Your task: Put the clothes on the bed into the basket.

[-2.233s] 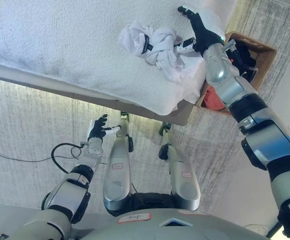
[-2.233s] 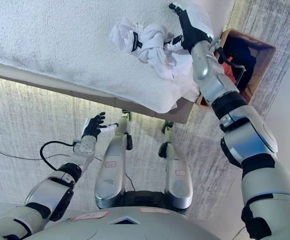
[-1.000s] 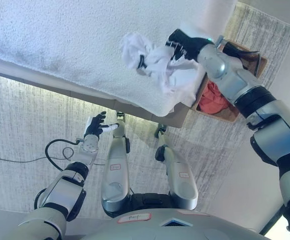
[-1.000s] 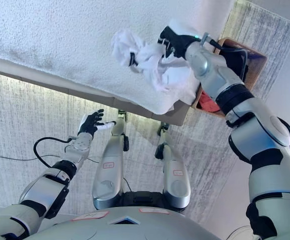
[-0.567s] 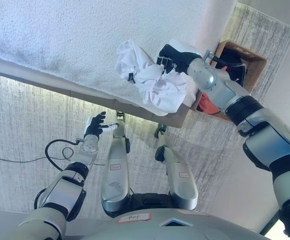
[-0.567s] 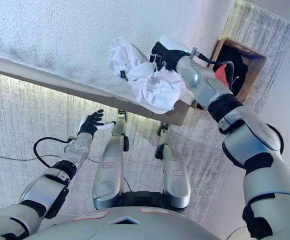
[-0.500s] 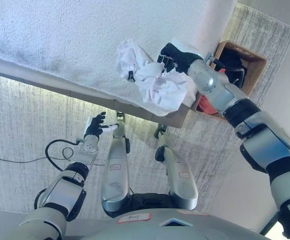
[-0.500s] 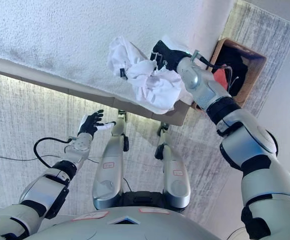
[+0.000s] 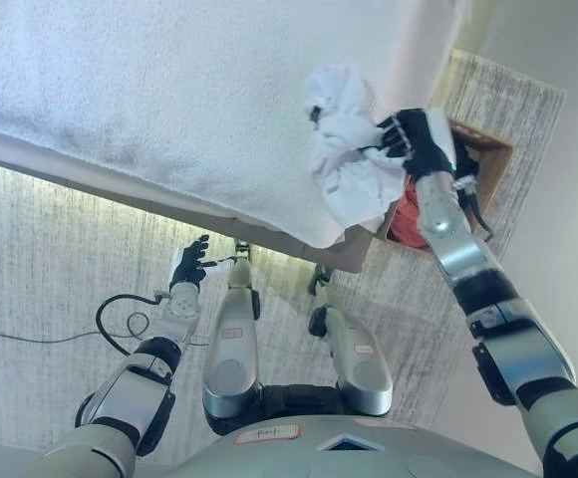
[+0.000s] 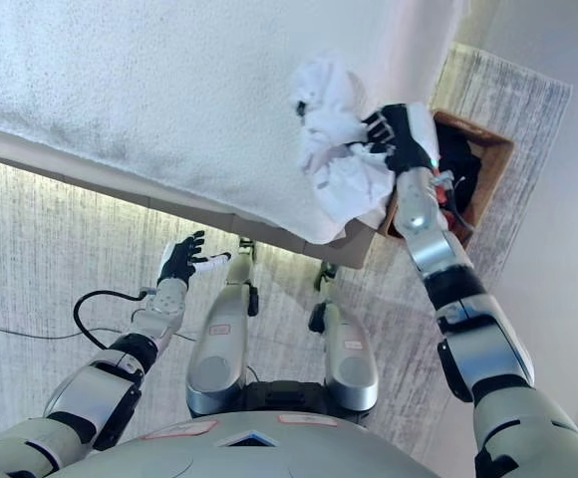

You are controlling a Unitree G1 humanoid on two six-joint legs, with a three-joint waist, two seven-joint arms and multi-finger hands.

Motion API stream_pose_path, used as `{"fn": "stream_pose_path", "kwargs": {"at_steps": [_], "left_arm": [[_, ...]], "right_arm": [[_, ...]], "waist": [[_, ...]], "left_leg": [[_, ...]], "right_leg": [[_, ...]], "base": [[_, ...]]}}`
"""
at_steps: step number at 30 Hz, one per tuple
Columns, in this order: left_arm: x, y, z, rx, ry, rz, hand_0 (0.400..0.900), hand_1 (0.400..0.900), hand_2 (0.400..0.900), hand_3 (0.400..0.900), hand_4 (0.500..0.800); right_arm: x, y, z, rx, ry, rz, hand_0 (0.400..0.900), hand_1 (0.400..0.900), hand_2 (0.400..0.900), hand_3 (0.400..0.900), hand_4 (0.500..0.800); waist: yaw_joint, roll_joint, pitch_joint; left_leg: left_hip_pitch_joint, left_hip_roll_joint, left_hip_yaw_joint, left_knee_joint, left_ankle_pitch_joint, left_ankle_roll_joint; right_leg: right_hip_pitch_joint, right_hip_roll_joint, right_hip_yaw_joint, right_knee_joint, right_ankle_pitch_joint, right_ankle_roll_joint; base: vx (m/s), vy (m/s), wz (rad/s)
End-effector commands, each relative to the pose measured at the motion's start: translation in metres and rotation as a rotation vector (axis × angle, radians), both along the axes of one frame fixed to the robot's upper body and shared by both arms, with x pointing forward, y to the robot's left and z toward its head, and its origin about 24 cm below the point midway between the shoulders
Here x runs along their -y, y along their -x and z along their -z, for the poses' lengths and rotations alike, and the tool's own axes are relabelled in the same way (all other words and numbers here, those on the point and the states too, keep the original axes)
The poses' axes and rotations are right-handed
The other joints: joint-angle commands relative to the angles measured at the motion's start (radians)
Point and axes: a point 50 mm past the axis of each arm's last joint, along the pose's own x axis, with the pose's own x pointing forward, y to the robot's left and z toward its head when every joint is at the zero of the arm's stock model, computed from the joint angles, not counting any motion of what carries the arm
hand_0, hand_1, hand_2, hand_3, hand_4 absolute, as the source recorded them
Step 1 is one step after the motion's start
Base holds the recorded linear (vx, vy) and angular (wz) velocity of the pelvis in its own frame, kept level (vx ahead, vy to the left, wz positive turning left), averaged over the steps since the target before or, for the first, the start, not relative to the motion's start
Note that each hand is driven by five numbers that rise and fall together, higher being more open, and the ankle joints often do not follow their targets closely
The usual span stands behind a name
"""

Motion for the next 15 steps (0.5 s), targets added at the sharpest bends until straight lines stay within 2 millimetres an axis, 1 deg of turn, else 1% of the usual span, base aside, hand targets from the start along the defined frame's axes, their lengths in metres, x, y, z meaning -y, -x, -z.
{"fn": "stream_pose_path", "kwargs": {"at_steps": [1,3,6,7,8,9,10,11,12,13,14,15], "left_arm": [[-0.004,0.028,0.019,-0.068,-0.024,-0.013,0.900,0.900,0.900,0.900,0.800],[-0.005,0.035,0.023,-0.087,-0.014,-0.016,0.900,0.900,0.900,0.900,0.800],[-0.009,0.045,0.028,-0.116,-0.003,-0.022,0.900,0.900,0.900,0.900,0.800],[-0.012,0.050,0.030,-0.130,0.003,-0.028,0.900,0.900,0.900,0.900,0.800],[-0.012,0.050,0.030,-0.130,0.003,-0.028,0.900,0.900,0.900,0.900,0.800],[-0.017,0.056,0.033,-0.147,0.008,-0.045,0.900,0.900,0.900,0.900,0.800],[-0.017,0.056,0.033,-0.148,0.008,-0.044,0.900,0.900,0.900,0.900,0.800],[-0.021,0.062,0.035,-0.166,0.009,-0.057,0.900,0.900,0.900,0.900,0.800],[-0.021,0.062,0.035,-0.167,0.009,-0.057,0.900,0.900,0.900,0.900,0.800],[-0.024,0.068,0.038,-0.184,0.017,-0.073,0.900,0.900,0.900,0.900,0.800],[-0.024,0.068,0.038,-0.184,0.018,-0.073,0.900,0.900,0.900,0.900,0.800],[-0.028,0.074,0.040,-0.201,0.019,-0.085,0.900,0.900,0.900,0.900,0.800]], "right_arm": [[0.022,0.016,-0.023,0.194,0.056,0.044,0.400,0.400,0.400,0.400,0.500],[0.037,0.026,-0.013,0.164,0.042,0.103,0.400,0.400,0.400,0.400,0.500],[0.059,0.038,-0.004,0.136,0.030,0.182,0.400,0.400,0.400,0.400,0.500],[0.070,0.045,0.004,0.104,0.029,0.222,0.400,0.400,0.400,0.400,0.500],[0.070,0.045,0.004,0.104,0.029,0.223,0.400,0.400,0.400,0.400,0.500],[0.088,0.053,0.013,0.058,0.037,0.294,0.400,0.400,0.400,0.400,0.500],[0.088,0.053,0.013,0.058,0.037,0.295,0.400,0.400,0.400,0.400,0.500],[0.101,0.060,0.022,0.015,0.029,0.354,0.400,0.400,0.400,0.400,0.500],[0.101,0.060,0.022,0.014,0.029,0.354,0.400,0.400,0.400,0.400,0.500],[0.116,0.067,0.031,-0.039,0.017,0.416,0.400,0.400,0.400,0.400,0.500],[0.116,0.067,0.031,-0.039,0.017,0.416,0.400,0.400,0.400,0.400,0.500],[0.128,0.076,0.040,-0.086,0.008,0.474,0.400,0.400,0.400,0.400,0.500]], "waist": [[-0.048,-0.035,-0.145],[-0.053,-0.031,-0.174],[-0.059,-0.026,-0.220],[-0.063,-0.021,-0.245],[-0.063,-0.021,-0.244],[-0.066,-0.018,-0.272],[-0.066,-0.018,-0.271],[-0.067,-0.014,-0.298],[-0.067,-0.014,-0.298],[-0.066,-0.012,-0.322],[-0.066,-0.012,-0.322],[-0.066,-0.009,-0.342]], "left_leg": [[0.088,0.026,-0.003,0.001,-0.116,-0.036],[0.118,0.024,0.001,-0.005,-0.123,-0.035],[0.144,0.018,0.003,-0.006,-0.134,-0.035],[0.158,0.014,0.007,-0.006,-0.139,-0.034],[0.158,0.014,0.007,-0.006,-0.139,-0.034],[0.170,0.008,0.009,-0.006,-0.144,-0.035],[0.171,0.008,0.009,-0.006,-0.144,-0.035],[0.183,0.004,0.010,-0.006,-0.151,-0.033],[0.184,0.004,0.010,-0.006,-0.151,-0.033],[0.195,0.001,0.012,-0.006,-0.156,-0.032],[0.196,0.001,0.012,-0.006,-0.157,-0.032],[0.207,0.001,0.013,-0.006,-0.162,-0.031]], "right_leg": [[-0.012,-0.062,0.114,0.089,-0.047,0.057],[0.019,-0.062,0.110,0.082,-0.047,0.060],[0.055,-0.063,0.106,0.060,-0.044,0.066],[0.071,-0.065,0.102,0.055,-0.044,0.069],[0.072,-0.065,0.102,0.054,-0.044,0.069],[0.089,-0.065,0.100,0.051,-0.043,0.072],[0.090,-0.065,0.100,0.050,-0.043,0.072],[0.106,-0.065,0.098,0.043,-0.043,0.074],[0.107,-0.065,0.098,0.042,-0.042,0.074],[0.122,-0.066,0.094,0.037,-0.042,0.075],[0.123,-0.066,0.094,0.036,-0.042,0.075],[0.135,-0.068,0.094,0.036,-0.044,0.075]], "base": [[0.05,0.008,0.01],[0.05,0.007,0.01],[0.02,0.006,0.00],[0.00,0.000,0.00],[0.00,0.000,0.00],[0.00,0.000,0.00],[0.05,0.008,0.03],[0.03,0.003,0.01],[0.08,0.002,0.03],[0.05,0.000,0.02],[0.09,-0.001,0.03],[0.06,0.002,0.01]]}}
